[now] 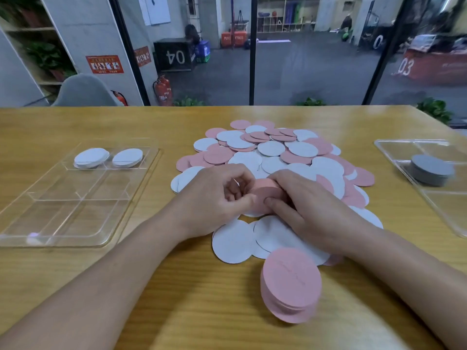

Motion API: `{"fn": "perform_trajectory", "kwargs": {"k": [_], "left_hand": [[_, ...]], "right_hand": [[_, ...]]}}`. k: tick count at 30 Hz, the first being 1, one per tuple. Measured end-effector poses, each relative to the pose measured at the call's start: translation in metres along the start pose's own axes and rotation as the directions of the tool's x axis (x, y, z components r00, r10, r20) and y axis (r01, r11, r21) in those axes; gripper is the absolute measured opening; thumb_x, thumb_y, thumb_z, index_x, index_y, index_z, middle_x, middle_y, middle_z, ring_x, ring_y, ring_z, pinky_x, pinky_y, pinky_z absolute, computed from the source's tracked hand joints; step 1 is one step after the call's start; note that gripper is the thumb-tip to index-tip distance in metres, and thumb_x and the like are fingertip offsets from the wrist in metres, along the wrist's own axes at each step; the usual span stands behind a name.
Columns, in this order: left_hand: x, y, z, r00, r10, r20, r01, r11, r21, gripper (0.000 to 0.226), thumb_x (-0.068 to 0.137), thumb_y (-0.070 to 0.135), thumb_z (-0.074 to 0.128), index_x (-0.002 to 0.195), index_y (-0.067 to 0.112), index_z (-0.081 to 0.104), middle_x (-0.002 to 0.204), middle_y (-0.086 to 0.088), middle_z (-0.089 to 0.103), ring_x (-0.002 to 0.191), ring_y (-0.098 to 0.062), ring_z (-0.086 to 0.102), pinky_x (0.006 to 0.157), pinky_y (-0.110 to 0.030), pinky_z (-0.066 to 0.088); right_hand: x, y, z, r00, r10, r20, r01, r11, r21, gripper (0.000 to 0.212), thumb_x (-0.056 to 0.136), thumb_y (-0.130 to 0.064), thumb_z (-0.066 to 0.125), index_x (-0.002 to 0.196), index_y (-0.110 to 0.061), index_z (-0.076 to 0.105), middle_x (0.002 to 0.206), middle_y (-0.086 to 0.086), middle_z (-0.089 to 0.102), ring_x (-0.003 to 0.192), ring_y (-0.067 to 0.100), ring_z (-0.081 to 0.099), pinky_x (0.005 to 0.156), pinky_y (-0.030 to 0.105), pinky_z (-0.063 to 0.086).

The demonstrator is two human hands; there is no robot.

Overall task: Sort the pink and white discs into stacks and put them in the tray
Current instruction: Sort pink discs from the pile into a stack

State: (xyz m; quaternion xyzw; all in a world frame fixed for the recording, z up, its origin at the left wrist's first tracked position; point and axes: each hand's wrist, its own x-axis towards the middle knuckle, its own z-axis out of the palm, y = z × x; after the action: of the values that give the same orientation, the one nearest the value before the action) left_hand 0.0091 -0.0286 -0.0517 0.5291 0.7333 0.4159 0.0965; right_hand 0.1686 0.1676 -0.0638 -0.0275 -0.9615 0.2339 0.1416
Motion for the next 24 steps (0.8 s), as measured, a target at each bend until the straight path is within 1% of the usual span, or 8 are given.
{"fn": "perform_trajectory", "kwargs": {"k": [3, 6, 9, 11, 15, 19, 22, 24], "left_hand": [[0.001, -0.007, 0.001, 1.000, 0.001, -0.021, 0.000, 1.000, 0.025, 0.010, 0.096, 0.019, 0.080, 0.095, 0.026, 0.073, 0.086, 0.008, 0.071, 0.080, -0.018, 0.066, 0.078, -0.045, 0.058], [0.001, -0.010, -0.003, 1.000, -0.008, -0.007, 0.008, 1.000, -0.013, 0.005, 0.099, 0.022, 0.080, 0.101, 0.025, 0.077, 0.091, 0.008, 0.076, 0.085, -0.018, 0.071, 0.081, -0.046, 0.060], [0.000, -0.011, -0.007, 0.999, -0.002, -0.042, -0.001, 0.998, -0.064, 0.009, 0.105, 0.020, 0.074, 0.111, 0.022, 0.081, 0.097, 0.009, 0.080, 0.089, -0.018, 0.076, 0.083, -0.039, 0.062], [0.000, -0.015, -0.010, 0.997, -0.021, -0.069, 0.017, 0.998, -0.058, 0.010, 0.108, 0.021, 0.070, 0.107, 0.022, 0.081, 0.088, 0.010, 0.077, 0.082, -0.017, 0.074, 0.077, -0.033, 0.058], [0.000, -0.017, -0.006, 0.999, -0.015, -0.030, 0.016, 1.000, 0.020, 0.016, 0.108, 0.026, 0.070, 0.094, 0.025, 0.079, 0.082, 0.003, 0.074, 0.079, -0.027, 0.068, 0.069, -0.038, 0.054], [-0.003, -0.006, 0.000, 0.999, -0.028, -0.035, 0.030, 0.998, 0.054, 0.022, 0.108, 0.029, 0.069, 0.088, 0.023, 0.075, 0.078, 0.000, 0.073, 0.075, -0.029, 0.068, 0.069, -0.047, 0.055], [-0.011, 0.014, 0.000, 0.993, -0.070, -0.092, 0.080, 0.991, 0.105, 0.035, 0.110, 0.034, 0.063, 0.080, 0.017, 0.069, 0.072, -0.004, 0.069, 0.063, -0.019, 0.057, 0.061, -0.045, 0.048], [-0.029, 0.034, 0.002, 0.980, -0.128, -0.155, 0.142, 0.986, 0.086, 0.044, 0.112, 0.038, 0.056, 0.078, 0.014, 0.068, 0.071, -0.002, 0.069, 0.061, -0.016, 0.056, 0.059, -0.042, 0.045]], "right_hand": [[0.001, 0.001, -0.007, 0.989, 0.015, -0.147, -0.001, 0.996, 0.091, 0.013, 0.103, -0.033, 0.067, 0.115, -0.029, 0.064, 0.103, -0.016, 0.065, 0.088, 0.010, 0.061, 0.072, 0.027, 0.047], [0.001, -0.004, -0.013, 0.983, 0.049, -0.175, -0.023, 0.988, 0.151, 0.010, 0.099, -0.026, 0.075, 0.108, -0.028, 0.070, 0.100, -0.016, 0.070, 0.085, 0.012, 0.064, 0.069, 0.022, 0.048], [-0.007, -0.013, -0.027, 0.973, 0.084, -0.213, -0.048, 0.984, 0.170, 0.006, 0.099, -0.026, 0.076, 0.103, -0.028, 0.072, 0.093, -0.013, 0.072, 0.083, 0.013, 0.065, 0.072, 0.029, 0.050], [-0.024, -0.022, -0.047, 0.952, 0.165, -0.257, -0.099, 0.963, 0.251, 0.002, 0.100, -0.026, 0.076, 0.099, -0.027, 0.075, 0.088, -0.008, 0.075, 0.077, 0.016, 0.066, 0.071, 0.034, 0.054], [-0.077, -0.049, -0.071, 0.939, 0.328, -0.102, -0.245, 0.848, 0.470, 0.006, 0.099, -0.022, 0.077, 0.096, -0.017, 0.080, 0.077, 0.011, 0.072, 0.065, 0.018, 0.061, 0.062, 0.031, 0.049], [-0.104, -0.072, -0.058, 0.905, 0.418, 0.079, -0.390, 0.742, 0.546, 0.008, 0.095, -0.021, 0.080, 0.099, -0.014, 0.082, 0.080, 0.021, 0.071, 0.067, 0.025, 0.062, 0.068, 0.042, 0.050], [-0.106, -0.082, -0.048, 0.890, 0.444, 0.104, -0.426, 0.729, 0.535, 0.007, 0.095, -0.023, 0.080, 0.095, -0.017, 0.082, 0.079, 0.013, 0.072, 0.064, 0.020, 0.062, 0.067, 0.038, 0.050], [-0.105, -0.087, -0.042, 0.886, 0.461, 0.054, -0.439, 0.795, 0.419, 0.011, 0.094, -0.031, 0.080, 0.089, -0.021, 0.080, 0.074, -0.002, 0.072, 0.058, 0.012, 0.060, 0.061, 0.031, 0.048]]}}
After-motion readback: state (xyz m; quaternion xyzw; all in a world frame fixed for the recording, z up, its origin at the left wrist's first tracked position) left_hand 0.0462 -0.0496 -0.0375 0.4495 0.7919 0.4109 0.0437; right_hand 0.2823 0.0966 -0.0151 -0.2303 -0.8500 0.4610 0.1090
